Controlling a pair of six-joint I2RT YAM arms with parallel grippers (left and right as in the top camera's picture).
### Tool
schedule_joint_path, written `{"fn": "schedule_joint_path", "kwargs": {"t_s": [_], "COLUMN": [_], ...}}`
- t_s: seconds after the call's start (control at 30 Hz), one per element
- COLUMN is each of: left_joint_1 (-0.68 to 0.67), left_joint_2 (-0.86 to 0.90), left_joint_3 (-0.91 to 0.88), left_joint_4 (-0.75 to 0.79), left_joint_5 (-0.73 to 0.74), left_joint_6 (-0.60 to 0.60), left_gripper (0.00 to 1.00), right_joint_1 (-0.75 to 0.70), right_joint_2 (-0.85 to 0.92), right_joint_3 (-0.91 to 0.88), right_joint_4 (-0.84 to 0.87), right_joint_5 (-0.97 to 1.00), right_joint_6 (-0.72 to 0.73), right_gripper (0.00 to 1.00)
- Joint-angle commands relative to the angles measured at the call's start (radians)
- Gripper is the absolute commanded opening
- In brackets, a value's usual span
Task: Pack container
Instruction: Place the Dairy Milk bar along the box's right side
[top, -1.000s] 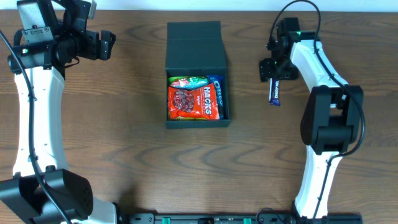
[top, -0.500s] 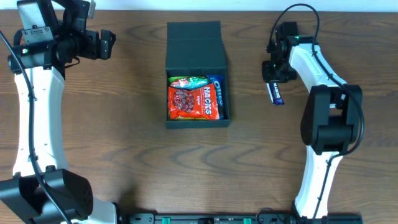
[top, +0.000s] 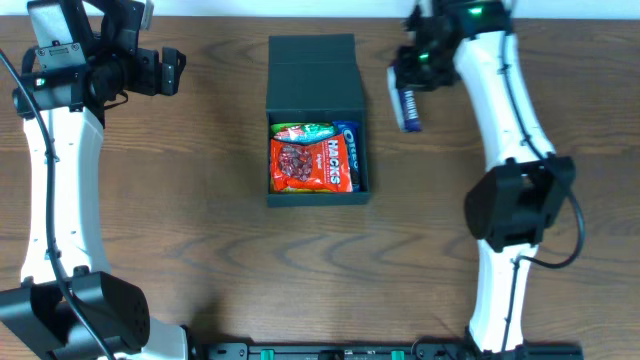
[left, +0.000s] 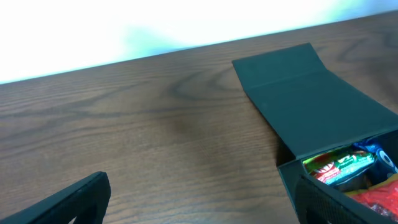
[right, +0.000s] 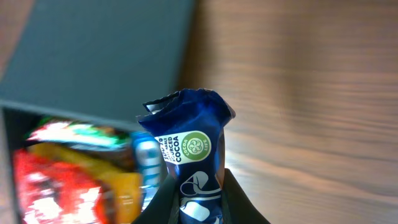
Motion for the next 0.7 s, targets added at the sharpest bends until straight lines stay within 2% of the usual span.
{"fn": "schedule_joint_path", "kwargs": {"t_s": [0.0,0.1,0.43,0.57,0.6,0.63,0.67], "left_joint_1": [0.002,0.002,0.002,0.002,0.002,0.002,0.002], "left_joint_2": [-0.003,-0.003,-0.003,-0.003,-0.003,-0.003,-0.003], "left_joint_3": [0.015,0.015,0.015,0.015,0.015,0.015,0.015], "left_joint_4": [0.003,0.003,-0.007,-0.007,-0.008,-0.007,-0.008], "left_joint_5": [-0.002,-0.002,-0.002,-0.002,-0.002,-0.002,-0.001], "left_joint_6": [-0.009,-0.013,-0.012,-0.012,-0.012,-0.012,-0.013], "left_gripper": [0.95,0.95,0.95,0.95,0.95,0.95,0.95], "right_joint_1": [0.084,0.14,0.174,0.18,0.181,0.181,0.179], "right_joint_2": [-0.009,-0.009,-0.009,-0.008,-0.009,-0.009,-0.009], "right_joint_3": [-0.011,-0.033,-0.202,-0.203,-0.203,-0.203,-0.203], "right_joint_4": [0.001,-0.003,0.03,0.031,0.03,0.031,0.031], "right_joint_5": [-0.021,0.061,0.061,0.061,0.061,0.061,0.061], "right_joint_6": [0.103,0.177,0.26,0.259,0.259,0.259,0.259], "right_gripper": [0.04,0.03,0.03,0.25,0.44,0.57,0.65]}}
